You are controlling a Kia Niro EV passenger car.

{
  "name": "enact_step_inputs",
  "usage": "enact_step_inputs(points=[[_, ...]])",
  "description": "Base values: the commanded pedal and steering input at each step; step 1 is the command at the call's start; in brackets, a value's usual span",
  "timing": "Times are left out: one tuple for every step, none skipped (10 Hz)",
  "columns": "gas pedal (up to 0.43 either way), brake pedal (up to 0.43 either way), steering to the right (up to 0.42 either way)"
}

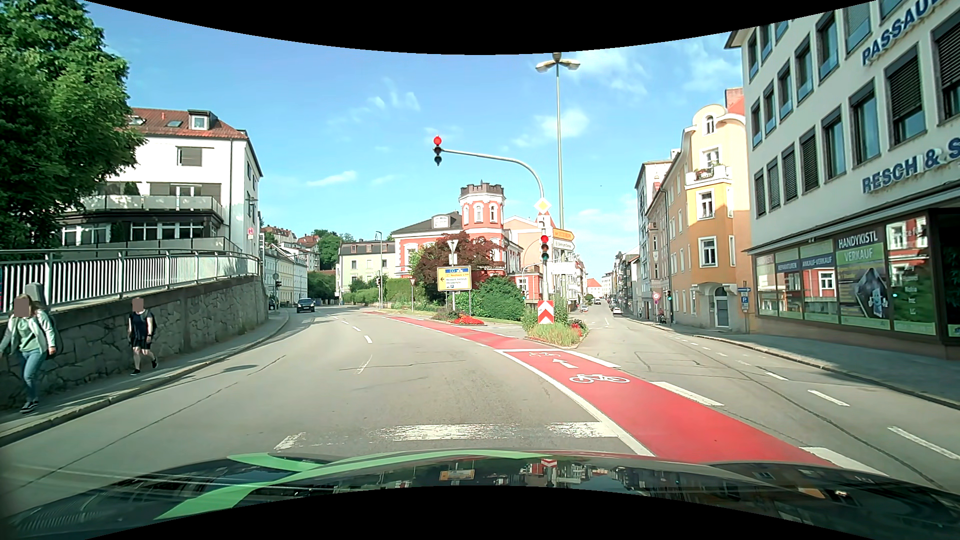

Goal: Follow the waypoints while adhering to traffic rules and regulations

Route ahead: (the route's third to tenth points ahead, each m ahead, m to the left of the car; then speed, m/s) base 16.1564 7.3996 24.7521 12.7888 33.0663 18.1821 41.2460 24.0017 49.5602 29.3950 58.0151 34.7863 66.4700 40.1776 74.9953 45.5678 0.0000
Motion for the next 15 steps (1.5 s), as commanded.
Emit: enact_step_inputs(points=[[0.0, 0.445, -0.122], [0.0, 0.445, -0.123], [0.0, 0.457, -0.123], [0.0, 0.463, -0.123], [0.0, 0.463, -0.122], [0.0, 0.463, -0.123], [0.0, 0.463, -0.123], [0.0, 0.463, -0.123], [0.0, 0.463, -0.123], [0.0, 0.457, -0.123], [0.0, 0.457, -0.123], [0.0, 0.451, -0.123], [0.0, 0.445, -0.123], [0.0, 0.445, -0.122], [0.0, 0.445, -0.122]])
